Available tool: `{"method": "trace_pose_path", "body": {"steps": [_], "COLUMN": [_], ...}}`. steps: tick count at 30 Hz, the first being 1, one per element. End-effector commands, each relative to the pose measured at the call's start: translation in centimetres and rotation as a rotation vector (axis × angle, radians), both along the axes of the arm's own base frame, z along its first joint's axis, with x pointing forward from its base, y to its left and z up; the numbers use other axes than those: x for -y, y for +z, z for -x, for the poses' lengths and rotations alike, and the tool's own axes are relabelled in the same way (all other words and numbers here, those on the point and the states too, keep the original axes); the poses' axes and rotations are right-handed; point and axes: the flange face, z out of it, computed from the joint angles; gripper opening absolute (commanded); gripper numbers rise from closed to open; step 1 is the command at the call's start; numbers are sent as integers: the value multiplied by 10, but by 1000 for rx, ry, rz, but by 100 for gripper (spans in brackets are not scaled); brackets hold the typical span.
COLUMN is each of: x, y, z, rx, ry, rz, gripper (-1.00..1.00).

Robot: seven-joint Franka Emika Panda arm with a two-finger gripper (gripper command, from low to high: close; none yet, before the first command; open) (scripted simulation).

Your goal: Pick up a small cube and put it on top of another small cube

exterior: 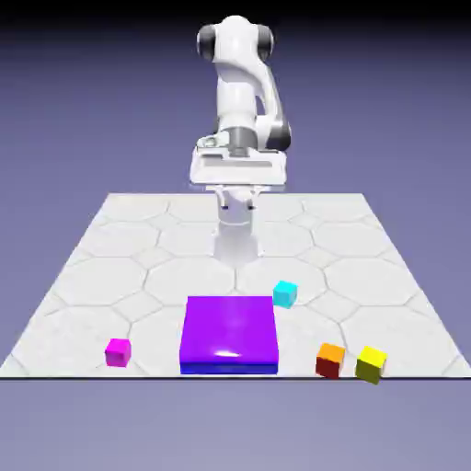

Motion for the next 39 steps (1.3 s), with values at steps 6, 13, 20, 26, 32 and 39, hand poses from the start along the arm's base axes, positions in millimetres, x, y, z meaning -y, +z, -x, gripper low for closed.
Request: {"method": "trace_pose_path", "body": {"steps": [6, 13, 20, 26, 32, 39], "x": [-58, -132, -205, -261, -307, -342], "y": [-22, -63, -112, -156, -198, -249], "z": [-56, -105, -138, -154, -165, -173], "rx": [-202, -418, -609, -753, -884, -1037], "ry": [155, 326, 480, 591, 676, 736], "rz": [129, 268, 389, 474, 537, 581], "gripper": [0, 0, 0, 0, 0, 0]}}
